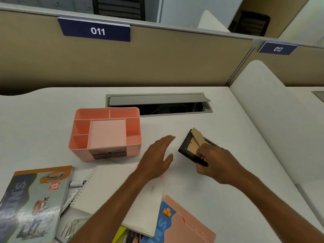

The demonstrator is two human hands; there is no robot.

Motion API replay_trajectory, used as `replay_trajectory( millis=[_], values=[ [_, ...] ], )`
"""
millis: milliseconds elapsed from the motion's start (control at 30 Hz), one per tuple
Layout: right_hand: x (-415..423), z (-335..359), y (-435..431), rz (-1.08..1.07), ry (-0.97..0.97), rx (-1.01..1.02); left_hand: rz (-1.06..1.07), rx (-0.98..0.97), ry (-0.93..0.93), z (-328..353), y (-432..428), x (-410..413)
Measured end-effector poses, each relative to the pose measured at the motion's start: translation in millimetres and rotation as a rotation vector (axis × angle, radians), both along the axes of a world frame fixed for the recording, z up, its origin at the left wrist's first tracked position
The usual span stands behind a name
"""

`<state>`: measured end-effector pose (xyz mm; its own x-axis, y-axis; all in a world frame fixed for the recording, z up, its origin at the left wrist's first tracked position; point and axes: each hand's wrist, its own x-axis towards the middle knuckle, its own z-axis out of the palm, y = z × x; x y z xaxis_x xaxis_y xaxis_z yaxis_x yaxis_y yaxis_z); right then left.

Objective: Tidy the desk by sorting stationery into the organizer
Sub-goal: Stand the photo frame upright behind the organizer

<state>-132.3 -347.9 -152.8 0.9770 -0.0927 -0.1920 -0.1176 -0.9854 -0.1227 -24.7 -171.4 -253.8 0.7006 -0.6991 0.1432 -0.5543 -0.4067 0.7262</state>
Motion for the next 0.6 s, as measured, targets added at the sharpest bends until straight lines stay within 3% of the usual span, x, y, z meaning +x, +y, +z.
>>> replay_trajectory(
  millis=[200, 433, 600],
  values=[
    [7.6, 29.2, -24.8, -0.021, -0.084, 0.241, -0.302, -0.209, 0.150, 39.4, -38.6, 24.8],
    [30.5, 42.4, -48.3, -0.077, -0.181, 0.473, -0.291, -0.392, 0.250, 69.7, -53.0, 39.0],
    [42.7, 49.0, -63.1, -0.125, -0.134, 0.564, -0.245, -0.386, 0.255, 80.7, -74.5, 49.5]
  ],
)
